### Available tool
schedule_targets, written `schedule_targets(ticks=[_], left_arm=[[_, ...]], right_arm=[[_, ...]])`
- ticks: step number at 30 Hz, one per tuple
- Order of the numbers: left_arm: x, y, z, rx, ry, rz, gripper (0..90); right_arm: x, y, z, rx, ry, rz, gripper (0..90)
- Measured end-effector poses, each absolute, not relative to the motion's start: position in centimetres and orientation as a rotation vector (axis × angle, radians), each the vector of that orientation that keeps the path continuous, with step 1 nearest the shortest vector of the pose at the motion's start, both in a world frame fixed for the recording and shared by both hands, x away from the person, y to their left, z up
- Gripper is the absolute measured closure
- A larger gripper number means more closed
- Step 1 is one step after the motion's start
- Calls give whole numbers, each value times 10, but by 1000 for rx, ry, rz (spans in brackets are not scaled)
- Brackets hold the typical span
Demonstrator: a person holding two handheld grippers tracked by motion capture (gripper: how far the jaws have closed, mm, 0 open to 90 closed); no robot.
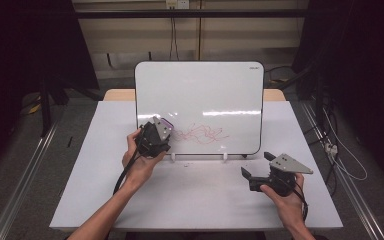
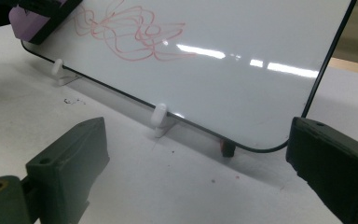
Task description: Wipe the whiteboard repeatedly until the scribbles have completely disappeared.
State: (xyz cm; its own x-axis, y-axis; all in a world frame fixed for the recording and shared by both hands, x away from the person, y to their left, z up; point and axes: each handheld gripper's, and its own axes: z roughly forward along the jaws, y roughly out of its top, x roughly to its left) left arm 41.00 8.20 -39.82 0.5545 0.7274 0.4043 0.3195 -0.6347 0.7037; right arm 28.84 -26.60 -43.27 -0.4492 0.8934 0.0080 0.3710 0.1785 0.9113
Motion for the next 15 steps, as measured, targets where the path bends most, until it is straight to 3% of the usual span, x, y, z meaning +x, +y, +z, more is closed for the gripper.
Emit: schedule_targets(ticks=[4, 15], left_arm=[[401, 68, -408, 2247, 758, 958, 414], [423, 82, -386, 2162, 827, 949, 413]], right_arm=[[288, -265, -432, 1180, 1915, 1244, 52], [289, -266, -433, 1180, 1915, 1245, 55]])
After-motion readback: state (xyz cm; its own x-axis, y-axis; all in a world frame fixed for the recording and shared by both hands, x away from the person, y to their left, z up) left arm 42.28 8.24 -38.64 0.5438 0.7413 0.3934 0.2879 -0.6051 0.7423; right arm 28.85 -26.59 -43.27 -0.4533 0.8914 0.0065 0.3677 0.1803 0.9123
